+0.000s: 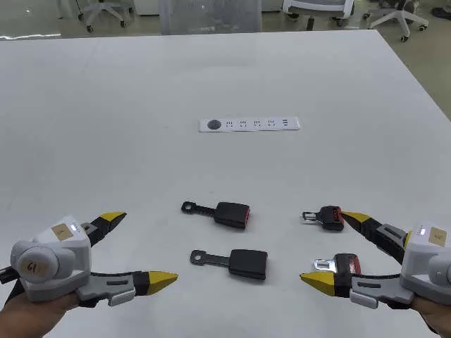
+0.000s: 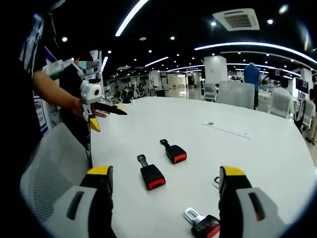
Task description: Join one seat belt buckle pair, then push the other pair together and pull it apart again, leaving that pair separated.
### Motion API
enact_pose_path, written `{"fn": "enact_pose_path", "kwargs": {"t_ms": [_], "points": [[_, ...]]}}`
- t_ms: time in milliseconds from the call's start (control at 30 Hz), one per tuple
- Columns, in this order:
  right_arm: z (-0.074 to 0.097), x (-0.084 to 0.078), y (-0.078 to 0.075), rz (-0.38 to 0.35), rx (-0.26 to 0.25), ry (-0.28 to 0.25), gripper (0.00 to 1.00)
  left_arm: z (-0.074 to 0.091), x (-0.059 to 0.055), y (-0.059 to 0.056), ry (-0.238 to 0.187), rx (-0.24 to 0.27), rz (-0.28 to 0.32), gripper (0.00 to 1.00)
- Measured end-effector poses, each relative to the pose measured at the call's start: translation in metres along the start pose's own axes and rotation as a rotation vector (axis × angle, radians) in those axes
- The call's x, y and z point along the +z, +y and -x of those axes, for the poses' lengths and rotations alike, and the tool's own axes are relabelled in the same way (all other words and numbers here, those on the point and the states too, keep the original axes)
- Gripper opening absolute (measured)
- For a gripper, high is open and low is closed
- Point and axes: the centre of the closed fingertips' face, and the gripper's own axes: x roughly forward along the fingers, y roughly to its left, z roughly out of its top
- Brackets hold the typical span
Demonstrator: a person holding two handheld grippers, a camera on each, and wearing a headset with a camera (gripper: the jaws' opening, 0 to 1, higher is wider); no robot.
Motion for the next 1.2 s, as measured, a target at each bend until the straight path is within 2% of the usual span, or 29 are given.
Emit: {"fn": "enact_pose_path", "kwargs": {"t_ms": [800,1200], "points": [[0.001,-0.0031,0.0004,-0.01,0.0,0.008,0.89,-0.0017,-0.0018,0.0047,-0.005,0.003,0.001,0.98],[0.0021,-0.0031,0.0,-0.012,-0.005,0.01,0.88,0.0004,0.0012,0.0087,-0.015,0.011,0.01,0.97]]}}
